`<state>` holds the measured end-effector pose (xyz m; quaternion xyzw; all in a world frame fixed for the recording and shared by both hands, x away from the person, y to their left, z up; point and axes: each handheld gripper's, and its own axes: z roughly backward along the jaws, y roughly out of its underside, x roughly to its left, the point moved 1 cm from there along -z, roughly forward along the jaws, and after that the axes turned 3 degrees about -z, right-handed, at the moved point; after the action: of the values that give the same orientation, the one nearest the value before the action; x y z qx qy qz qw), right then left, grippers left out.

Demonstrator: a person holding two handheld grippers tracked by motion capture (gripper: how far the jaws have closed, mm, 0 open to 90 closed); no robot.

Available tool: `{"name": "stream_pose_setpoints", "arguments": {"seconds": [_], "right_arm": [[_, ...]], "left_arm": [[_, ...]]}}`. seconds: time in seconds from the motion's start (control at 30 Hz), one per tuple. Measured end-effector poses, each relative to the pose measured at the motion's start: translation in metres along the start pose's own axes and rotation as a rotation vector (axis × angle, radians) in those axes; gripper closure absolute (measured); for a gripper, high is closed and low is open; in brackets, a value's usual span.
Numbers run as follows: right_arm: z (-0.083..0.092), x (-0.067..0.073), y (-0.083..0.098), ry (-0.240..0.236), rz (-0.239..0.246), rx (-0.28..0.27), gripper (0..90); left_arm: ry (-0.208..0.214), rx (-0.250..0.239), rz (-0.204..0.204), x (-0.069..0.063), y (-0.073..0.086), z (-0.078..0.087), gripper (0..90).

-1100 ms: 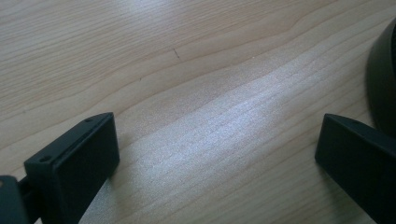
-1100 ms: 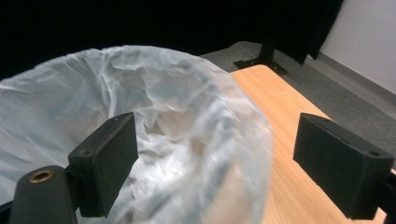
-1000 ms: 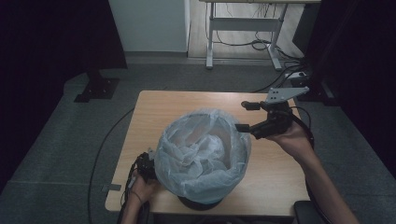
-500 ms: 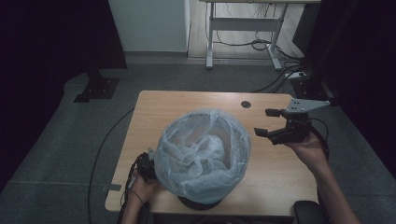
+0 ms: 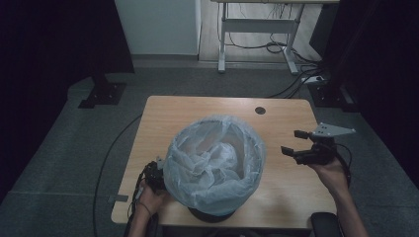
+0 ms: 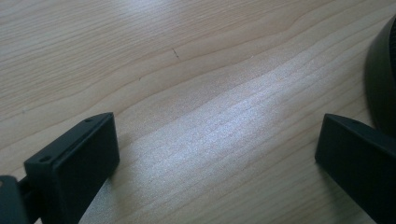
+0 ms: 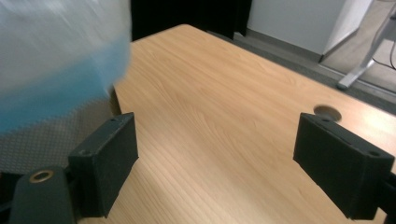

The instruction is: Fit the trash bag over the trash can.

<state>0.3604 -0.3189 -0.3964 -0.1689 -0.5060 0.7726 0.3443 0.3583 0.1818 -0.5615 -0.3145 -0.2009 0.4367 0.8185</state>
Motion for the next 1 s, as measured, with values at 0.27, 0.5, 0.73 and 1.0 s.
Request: {"name": "stream_pose_setpoints", "arguments": {"seconds": [0.27, 0.5, 0.73, 1.0], "right_arm": [[-0.006, -0.011, 0.037, 0.049, -0.029, 0.004, 13.2], [-0.011, -0.017, 0.064, 0.089, -0.044, 0.006, 13.2], [-0.019, -0.02, 0.089, 0.121, -0.059, 0.009, 13.3], [-0.032, -0.024, 0.119, 0.131, -0.086, 0.073, 13.3]], "left_arm": [[0.0, 0.0, 0.0, 0.0, 0.0, 0.0, 0.0], [0.001, 0.0, -0.001, 0.0, 0.0, 0.0, 0.0], [0.002, 0.0, -0.003, -0.001, 0.0, 0.0, 0.0], [0.002, 0.001, -0.002, -0.001, 0.0, 0.0, 0.0]]}}
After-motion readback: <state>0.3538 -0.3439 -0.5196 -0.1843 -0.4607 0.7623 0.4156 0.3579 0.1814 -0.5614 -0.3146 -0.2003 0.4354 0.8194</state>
